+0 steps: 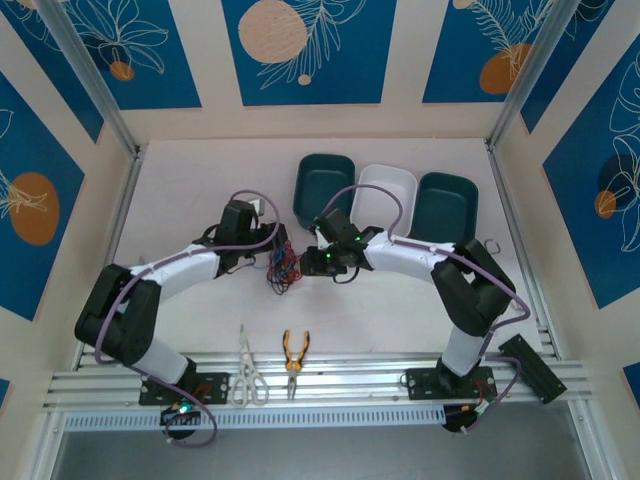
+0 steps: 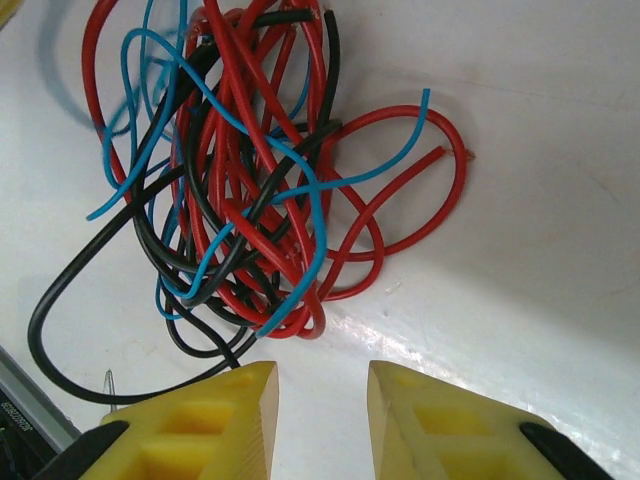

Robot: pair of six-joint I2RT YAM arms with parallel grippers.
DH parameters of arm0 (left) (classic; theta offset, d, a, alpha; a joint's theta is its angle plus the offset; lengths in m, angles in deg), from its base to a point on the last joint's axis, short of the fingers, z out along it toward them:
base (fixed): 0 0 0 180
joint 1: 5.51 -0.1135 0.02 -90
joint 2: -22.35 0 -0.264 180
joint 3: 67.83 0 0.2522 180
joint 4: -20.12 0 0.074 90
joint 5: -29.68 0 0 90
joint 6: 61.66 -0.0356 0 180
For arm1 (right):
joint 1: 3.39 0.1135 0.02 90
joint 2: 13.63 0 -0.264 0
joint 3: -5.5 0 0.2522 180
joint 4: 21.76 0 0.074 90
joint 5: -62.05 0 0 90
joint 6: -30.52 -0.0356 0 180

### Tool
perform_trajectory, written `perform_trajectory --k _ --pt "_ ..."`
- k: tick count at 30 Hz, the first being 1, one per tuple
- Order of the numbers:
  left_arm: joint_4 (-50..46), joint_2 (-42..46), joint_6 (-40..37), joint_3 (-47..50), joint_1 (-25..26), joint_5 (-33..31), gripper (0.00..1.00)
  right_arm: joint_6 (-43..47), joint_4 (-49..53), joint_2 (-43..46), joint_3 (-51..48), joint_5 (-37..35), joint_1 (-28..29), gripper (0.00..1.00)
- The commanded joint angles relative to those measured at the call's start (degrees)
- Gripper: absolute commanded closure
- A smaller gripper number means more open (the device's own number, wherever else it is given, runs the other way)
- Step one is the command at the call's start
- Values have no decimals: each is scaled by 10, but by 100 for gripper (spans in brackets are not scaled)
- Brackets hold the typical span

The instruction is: Untangle the cables

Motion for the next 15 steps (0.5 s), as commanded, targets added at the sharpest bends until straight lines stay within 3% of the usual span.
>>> perform_trajectory --k 1,15 --pt "-35 13 16 20 3 -9 51 10 0 -13 18 12 4 71" --pt "-1 -43 17 12 8 10 54 0 -32 -57 43 20 4 79"
